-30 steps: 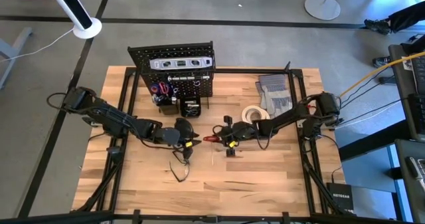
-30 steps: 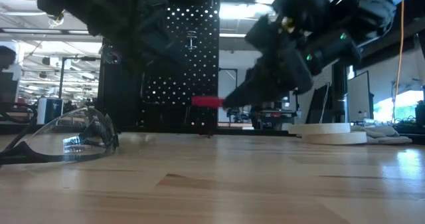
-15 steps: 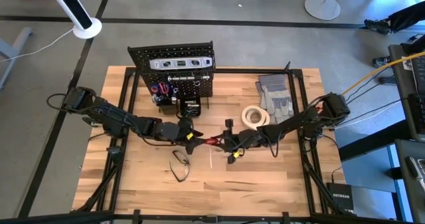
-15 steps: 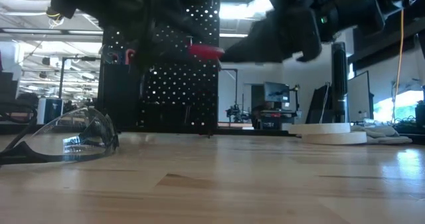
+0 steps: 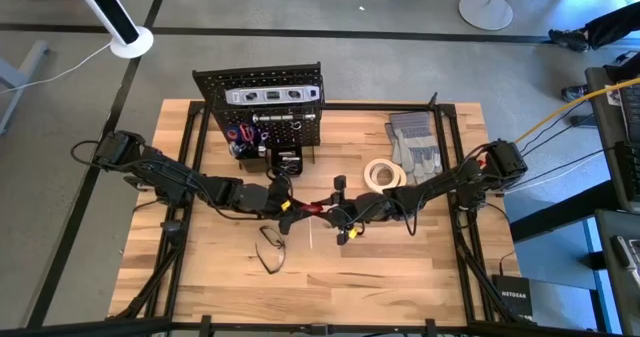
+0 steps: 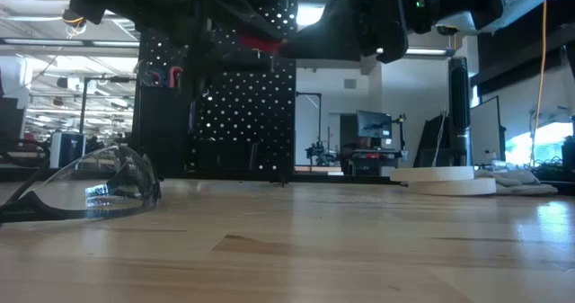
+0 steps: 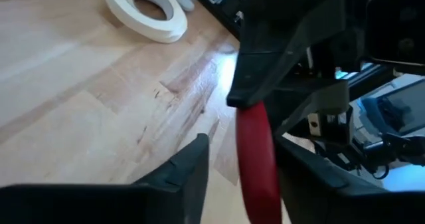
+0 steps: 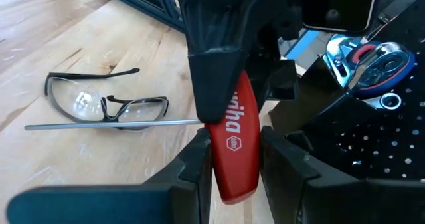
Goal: Hang tools onto peg board
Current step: Put the hex key into the left pegboard organizer bin
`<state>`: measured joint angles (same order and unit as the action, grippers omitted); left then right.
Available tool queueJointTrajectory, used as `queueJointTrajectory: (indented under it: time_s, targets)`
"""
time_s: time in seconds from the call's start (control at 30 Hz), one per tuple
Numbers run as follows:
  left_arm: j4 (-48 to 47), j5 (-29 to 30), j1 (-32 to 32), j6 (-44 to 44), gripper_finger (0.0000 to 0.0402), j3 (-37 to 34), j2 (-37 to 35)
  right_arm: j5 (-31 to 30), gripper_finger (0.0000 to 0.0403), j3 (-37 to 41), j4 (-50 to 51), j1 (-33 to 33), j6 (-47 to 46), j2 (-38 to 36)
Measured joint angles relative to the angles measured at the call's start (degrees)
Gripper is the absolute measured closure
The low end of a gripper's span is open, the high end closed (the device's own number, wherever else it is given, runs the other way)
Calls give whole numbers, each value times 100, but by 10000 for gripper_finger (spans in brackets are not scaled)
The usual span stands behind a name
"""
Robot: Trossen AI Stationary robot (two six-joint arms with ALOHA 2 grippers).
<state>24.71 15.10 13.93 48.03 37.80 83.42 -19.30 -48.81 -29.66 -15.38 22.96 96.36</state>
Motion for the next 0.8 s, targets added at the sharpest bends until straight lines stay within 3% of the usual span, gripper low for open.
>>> queueJointTrajectory:
  time_s: [0.33, 0.47, 0.6, 0.8]
  targets:
    - [146, 13, -9, -333, 346, -2, 4, 112, 301, -5, 113, 2, -50, -2]
    - [159, 71, -11, -539, 350, -2, 4, -48, 287, -9, 110, -4, -656, -14]
    - [179, 99, 24, -811, 348, -2, -3, -212, 241, -229, 909, -50, -1281, -328]
    - [222, 323, 298, -1763, 354, -4, -225, 905, 189, -439, 2487, -85, -2715, -1252]
